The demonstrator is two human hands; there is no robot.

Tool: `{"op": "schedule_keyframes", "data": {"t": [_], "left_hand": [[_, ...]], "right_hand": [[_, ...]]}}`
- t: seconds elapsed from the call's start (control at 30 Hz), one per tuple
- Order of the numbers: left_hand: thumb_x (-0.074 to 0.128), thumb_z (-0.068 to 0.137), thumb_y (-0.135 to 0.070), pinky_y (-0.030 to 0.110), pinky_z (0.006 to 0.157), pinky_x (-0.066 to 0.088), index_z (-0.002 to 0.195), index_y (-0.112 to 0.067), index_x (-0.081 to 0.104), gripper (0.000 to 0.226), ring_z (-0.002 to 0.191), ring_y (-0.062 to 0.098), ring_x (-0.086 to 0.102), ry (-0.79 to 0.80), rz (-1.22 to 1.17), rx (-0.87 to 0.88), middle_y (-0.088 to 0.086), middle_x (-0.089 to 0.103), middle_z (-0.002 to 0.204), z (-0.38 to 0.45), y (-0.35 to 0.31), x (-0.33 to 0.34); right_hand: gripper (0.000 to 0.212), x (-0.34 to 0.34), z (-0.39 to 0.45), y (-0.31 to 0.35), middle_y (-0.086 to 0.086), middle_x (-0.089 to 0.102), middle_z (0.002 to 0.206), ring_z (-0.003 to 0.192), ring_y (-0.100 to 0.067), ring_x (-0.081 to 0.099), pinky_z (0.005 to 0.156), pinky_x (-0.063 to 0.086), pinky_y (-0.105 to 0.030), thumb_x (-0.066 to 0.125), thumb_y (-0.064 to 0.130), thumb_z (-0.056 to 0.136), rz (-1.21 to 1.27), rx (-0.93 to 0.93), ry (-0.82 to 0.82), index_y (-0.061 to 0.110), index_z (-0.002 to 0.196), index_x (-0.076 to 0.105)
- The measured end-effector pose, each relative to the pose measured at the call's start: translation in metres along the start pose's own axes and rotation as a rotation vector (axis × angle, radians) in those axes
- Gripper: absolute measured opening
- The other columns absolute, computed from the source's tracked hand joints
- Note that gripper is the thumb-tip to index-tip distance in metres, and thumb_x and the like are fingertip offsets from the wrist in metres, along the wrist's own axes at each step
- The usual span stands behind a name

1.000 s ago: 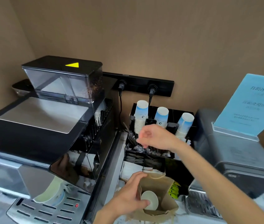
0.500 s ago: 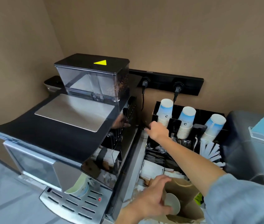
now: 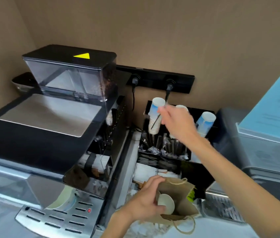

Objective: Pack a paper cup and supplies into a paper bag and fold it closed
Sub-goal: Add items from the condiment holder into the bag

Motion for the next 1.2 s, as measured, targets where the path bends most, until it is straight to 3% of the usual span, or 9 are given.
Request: {"op": "schedule_keyframes", "data": {"t": [0.1, 0.27, 0.47, 0.67, 0.77, 0.87, 0.93, 1.07, 1.2], "left_hand": [[0.07, 0.085, -0.031, 0.016, 0.089, 0.034, 0.148, -0.03, 0.019, 0.081, 0.117, 0.02, 0.045, 0.007, -0.007, 0.007, -0.019, 0.013, 0.152, 0.002, 0.002, 0.0], [0.07, 0.08, -0.037, 0.032, 0.092, 0.051, 0.145, -0.039, 0.02, 0.082, 0.094, 0.021, 0.056, 0.035, 0.01, 0.004, -0.028, 0.014, 0.145, 0.005, 0.003, 0.001], [0.07, 0.08, -0.04, 0.039, 0.106, 0.044, 0.145, -0.041, 0.018, 0.082, 0.119, 0.022, 0.053, 0.062, 0.025, 0.018, -0.026, 0.012, 0.149, 0.002, 0.002, 0.0], [0.069, 0.083, -0.037, 0.031, 0.088, 0.051, 0.147, -0.038, 0.015, 0.083, 0.081, 0.002, 0.05, 0.066, 0.071, 0.044, -0.028, 0.01, 0.146, -0.001, -0.002, 0.004], [0.07, 0.084, -0.035, 0.027, 0.085, 0.049, 0.148, -0.036, 0.014, 0.085, 0.089, 0.003, 0.051, 0.069, 0.084, 0.055, -0.027, 0.008, 0.148, -0.003, -0.003, 0.004], [0.071, 0.083, -0.035, 0.035, 0.1, 0.047, 0.149, -0.033, 0.015, 0.086, 0.117, 0.013, 0.049, 0.084, 0.078, 0.075, -0.025, 0.009, 0.149, -0.003, -0.006, 0.006], [0.072, 0.083, -0.034, 0.032, 0.11, 0.038, 0.15, -0.03, 0.014, 0.089, 0.131, 0.008, 0.036, 0.093, 0.058, 0.102, -0.021, 0.008, 0.152, -0.003, -0.009, 0.008], [0.076, 0.08, -0.033, 0.024, 0.112, 0.03, 0.148, -0.031, 0.016, 0.091, 0.135, 0.004, 0.026, 0.108, 0.031, 0.115, -0.024, 0.009, 0.15, -0.001, -0.004, 0.01], [0.076, 0.078, -0.036, 0.029, 0.114, 0.033, 0.147, -0.036, 0.016, 0.092, 0.136, 0.005, 0.027, 0.102, 0.043, 0.12, -0.028, 0.008, 0.15, 0.0, 0.0, 0.009]], "right_hand": [[0.041, -0.084, -0.04, 0.017, 0.008, 0.073, 0.08, 0.059, -0.02, 0.062, 0.06, 0.053, -0.038, 0.049, 0.03, 0.099, 0.281, -0.073, -0.019, 0.024, 0.061, 0.063], [0.026, -0.134, -0.109, 0.024, 0.007, 0.068, 0.07, 0.062, -0.012, 0.063, 0.058, 0.05, -0.021, 0.052, 0.031, 0.092, 0.269, -0.164, 0.285, 0.024, 0.079, 0.074], [0.026, -0.08, -0.158, -0.008, 0.014, 0.071, 0.082, 0.075, -0.006, 0.068, 0.064, 0.05, -0.011, 0.05, 0.044, 0.09, 0.155, 0.027, 0.677, 0.034, 0.094, 0.074], [0.027, 0.021, -0.183, -0.027, 0.002, 0.07, 0.089, 0.083, -0.01, 0.06, 0.079, 0.048, -0.025, 0.047, 0.029, 0.097, -0.084, -0.025, 0.845, 0.016, 0.092, 0.07], [0.026, 0.072, -0.196, -0.041, -0.008, 0.064, 0.094, 0.089, -0.021, 0.058, 0.082, 0.05, -0.037, 0.045, 0.025, 0.096, -0.195, -0.015, 0.918, 0.01, 0.083, 0.061], [0.005, 0.097, -0.195, -0.041, -0.008, 0.054, 0.102, 0.091, -0.022, 0.052, 0.075, 0.049, -0.035, 0.048, 0.011, 0.092, -0.278, -0.028, 0.908, 0.01, 0.092, 0.053], [0.016, 0.105, -0.191, -0.034, -0.012, 0.054, 0.096, 0.085, -0.026, 0.05, 0.069, 0.046, -0.037, 0.049, 0.004, 0.089, -0.373, -0.017, 0.921, 0.006, 0.101, 0.058], [0.027, 0.125, -0.193, -0.024, -0.019, 0.059, 0.117, 0.104, -0.035, 0.057, 0.082, 0.046, -0.039, 0.054, 0.007, 0.09, -0.423, -0.011, 1.077, 0.002, 0.116, 0.061], [0.028, 0.145, -0.211, -0.032, -0.02, 0.062, 0.117, 0.106, -0.038, 0.059, 0.092, 0.049, -0.048, 0.059, 0.008, 0.088, -0.389, 0.046, 1.232, 0.003, 0.115, 0.062]]}}
Point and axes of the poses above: each hand's wrist, its own z-axis towards the middle knuckle, its own x-axis out of the palm, y = z × x, the point moved 6 cm from there along z, towards the middle knuckle
